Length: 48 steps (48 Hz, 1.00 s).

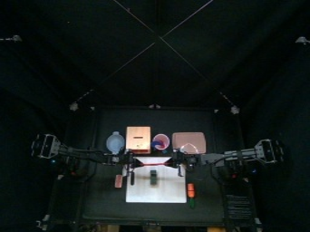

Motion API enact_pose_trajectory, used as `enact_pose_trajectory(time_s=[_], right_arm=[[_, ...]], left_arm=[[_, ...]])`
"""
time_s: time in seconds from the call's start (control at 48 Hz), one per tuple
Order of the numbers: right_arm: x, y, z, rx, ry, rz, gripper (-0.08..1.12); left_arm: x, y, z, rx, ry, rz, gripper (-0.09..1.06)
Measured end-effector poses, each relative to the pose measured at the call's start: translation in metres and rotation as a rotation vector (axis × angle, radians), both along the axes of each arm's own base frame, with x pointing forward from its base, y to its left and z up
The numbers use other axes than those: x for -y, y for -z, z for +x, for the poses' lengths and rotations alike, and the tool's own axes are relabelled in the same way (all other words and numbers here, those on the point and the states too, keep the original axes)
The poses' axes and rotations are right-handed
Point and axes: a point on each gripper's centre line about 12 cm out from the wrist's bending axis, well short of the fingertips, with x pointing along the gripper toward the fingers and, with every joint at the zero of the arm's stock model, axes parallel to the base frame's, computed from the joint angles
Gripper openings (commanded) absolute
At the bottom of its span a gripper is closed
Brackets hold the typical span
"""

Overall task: Cut the sushi into 4 pieces with the knife
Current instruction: Cut the sushi into 4 pieces

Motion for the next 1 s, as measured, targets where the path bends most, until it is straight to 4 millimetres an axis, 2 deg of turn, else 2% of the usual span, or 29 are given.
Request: enact_pose_trajectory(time_s=[0.375,0.583,1.0], right_arm=[[-0.009,0.025,0.018,-0.238,-0.004,-0.026,0.19],[-0.008,0.03,0.019,-0.289,-0.003,-0.042,0.19],[-0.01,0.046,0.021,-0.347,-0.004,-0.039,0.19]], left_arm=[[0.003,0.013,0.0,-0.047,0.014,0.005,0.33],[0.008,0.023,0.001,-0.079,0.036,0.016,0.26],[0.026,0.049,0.006,-0.16,0.082,0.006,0.26]])
